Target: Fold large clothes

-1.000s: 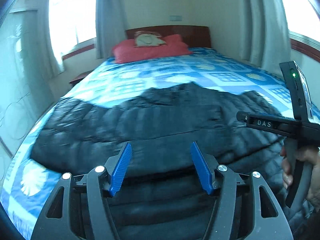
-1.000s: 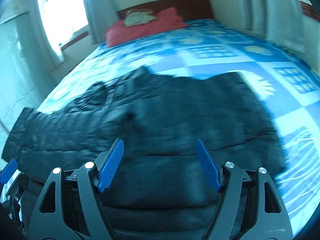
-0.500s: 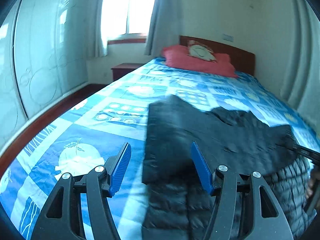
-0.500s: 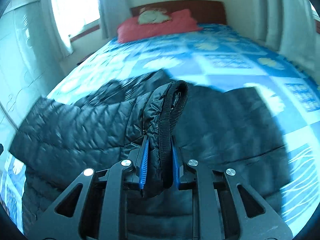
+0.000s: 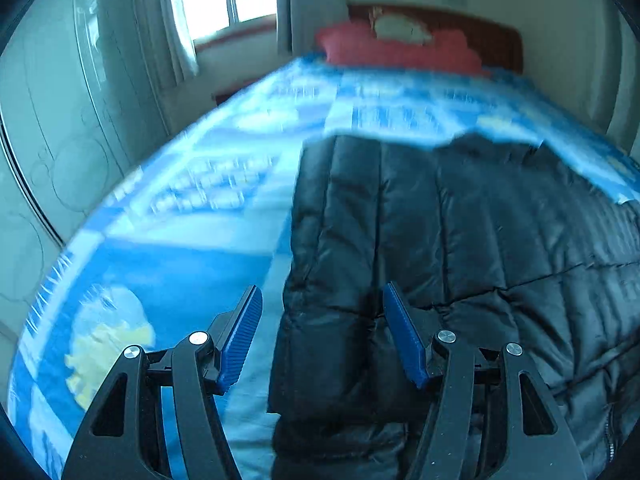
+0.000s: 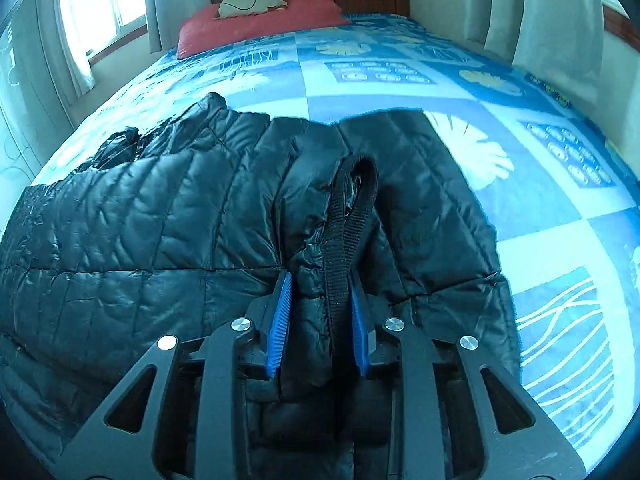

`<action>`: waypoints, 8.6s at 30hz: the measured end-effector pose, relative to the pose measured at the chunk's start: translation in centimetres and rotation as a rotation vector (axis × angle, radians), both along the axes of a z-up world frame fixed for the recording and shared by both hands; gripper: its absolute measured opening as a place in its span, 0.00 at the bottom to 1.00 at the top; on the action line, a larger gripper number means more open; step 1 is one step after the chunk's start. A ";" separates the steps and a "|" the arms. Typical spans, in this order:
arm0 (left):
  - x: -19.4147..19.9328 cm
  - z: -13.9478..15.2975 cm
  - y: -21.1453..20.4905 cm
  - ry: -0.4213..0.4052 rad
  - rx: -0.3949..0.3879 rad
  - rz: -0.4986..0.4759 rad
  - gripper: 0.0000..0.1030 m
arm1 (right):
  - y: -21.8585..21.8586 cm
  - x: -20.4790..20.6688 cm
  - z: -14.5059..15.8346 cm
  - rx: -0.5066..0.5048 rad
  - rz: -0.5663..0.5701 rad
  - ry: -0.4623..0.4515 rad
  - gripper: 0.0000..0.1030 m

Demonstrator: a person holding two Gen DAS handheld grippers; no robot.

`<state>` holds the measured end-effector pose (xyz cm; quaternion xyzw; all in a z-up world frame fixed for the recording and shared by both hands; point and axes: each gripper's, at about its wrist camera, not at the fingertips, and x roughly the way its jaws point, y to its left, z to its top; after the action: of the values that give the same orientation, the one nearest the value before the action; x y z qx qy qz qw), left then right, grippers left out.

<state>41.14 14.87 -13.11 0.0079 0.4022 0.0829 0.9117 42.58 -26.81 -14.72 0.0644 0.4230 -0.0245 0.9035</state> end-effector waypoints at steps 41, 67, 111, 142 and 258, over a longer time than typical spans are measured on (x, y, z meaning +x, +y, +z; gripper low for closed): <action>3.4 2.5 -0.9 -0.086 0.018 -0.051 0.67 | 5.3 2.0 3.5 0.002 0.129 -0.079 0.59; -20.9 1.2 5.6 0.087 -0.275 -0.134 0.72 | -3.5 -23.8 3.8 0.085 0.025 0.052 0.69; -37.6 -1.8 2.8 0.166 -0.642 -0.185 0.54 | -2.7 -43.7 -0.3 0.392 0.025 0.068 0.46; -46.9 11.1 3.8 -0.128 -0.869 -0.242 0.10 | -6.2 -51.2 10.7 0.690 0.132 -0.192 0.11; 4.0 -0.9 -6.4 0.094 -0.320 -0.202 0.67 | 0.0 3.5 -0.5 0.149 0.015 0.027 0.59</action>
<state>45.15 8.51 -14.06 -0.0928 0.4494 -0.0746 0.8854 46.05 -26.77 -15.23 0.1283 0.4361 0.0129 0.8906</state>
